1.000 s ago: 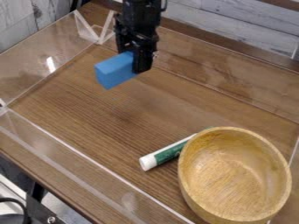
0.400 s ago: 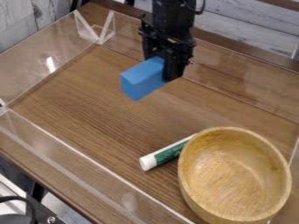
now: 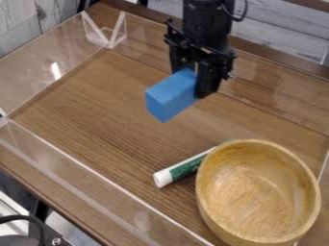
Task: Put the blue block in the brown bowl
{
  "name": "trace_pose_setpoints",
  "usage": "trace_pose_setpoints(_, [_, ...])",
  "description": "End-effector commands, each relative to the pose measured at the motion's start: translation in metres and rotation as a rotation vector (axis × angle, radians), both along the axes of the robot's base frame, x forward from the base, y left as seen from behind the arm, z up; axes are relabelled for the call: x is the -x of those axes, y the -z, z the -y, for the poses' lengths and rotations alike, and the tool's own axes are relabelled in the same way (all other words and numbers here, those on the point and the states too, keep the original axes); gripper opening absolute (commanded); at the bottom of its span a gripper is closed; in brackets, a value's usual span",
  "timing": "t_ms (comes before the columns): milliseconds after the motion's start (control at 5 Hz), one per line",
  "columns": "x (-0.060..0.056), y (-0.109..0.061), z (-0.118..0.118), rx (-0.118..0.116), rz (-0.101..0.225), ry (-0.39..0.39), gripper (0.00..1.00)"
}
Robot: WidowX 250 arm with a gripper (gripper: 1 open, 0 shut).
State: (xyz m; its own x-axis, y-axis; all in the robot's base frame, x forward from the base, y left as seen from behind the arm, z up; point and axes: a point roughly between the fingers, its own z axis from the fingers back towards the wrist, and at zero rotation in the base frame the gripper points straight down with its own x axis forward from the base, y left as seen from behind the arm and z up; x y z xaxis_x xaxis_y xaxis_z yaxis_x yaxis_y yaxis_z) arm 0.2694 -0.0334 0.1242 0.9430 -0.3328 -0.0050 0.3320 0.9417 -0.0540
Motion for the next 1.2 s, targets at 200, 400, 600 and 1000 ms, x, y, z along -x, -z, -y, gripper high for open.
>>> trace_pose_setpoints(200, [0.015, -0.020, 0.035, 0.029, 0.071, -0.060, 0.00])
trace_pose_setpoints(400, [0.024, -0.022, 0.050, 0.036, 0.076, -0.095, 0.00])
trace_pose_setpoints(600, [0.029, -0.022, 0.058, 0.038, 0.076, -0.119, 0.00])
trace_pose_setpoints(1000, [0.038, -0.016, 0.074, 0.034, 0.082, -0.156, 0.00])
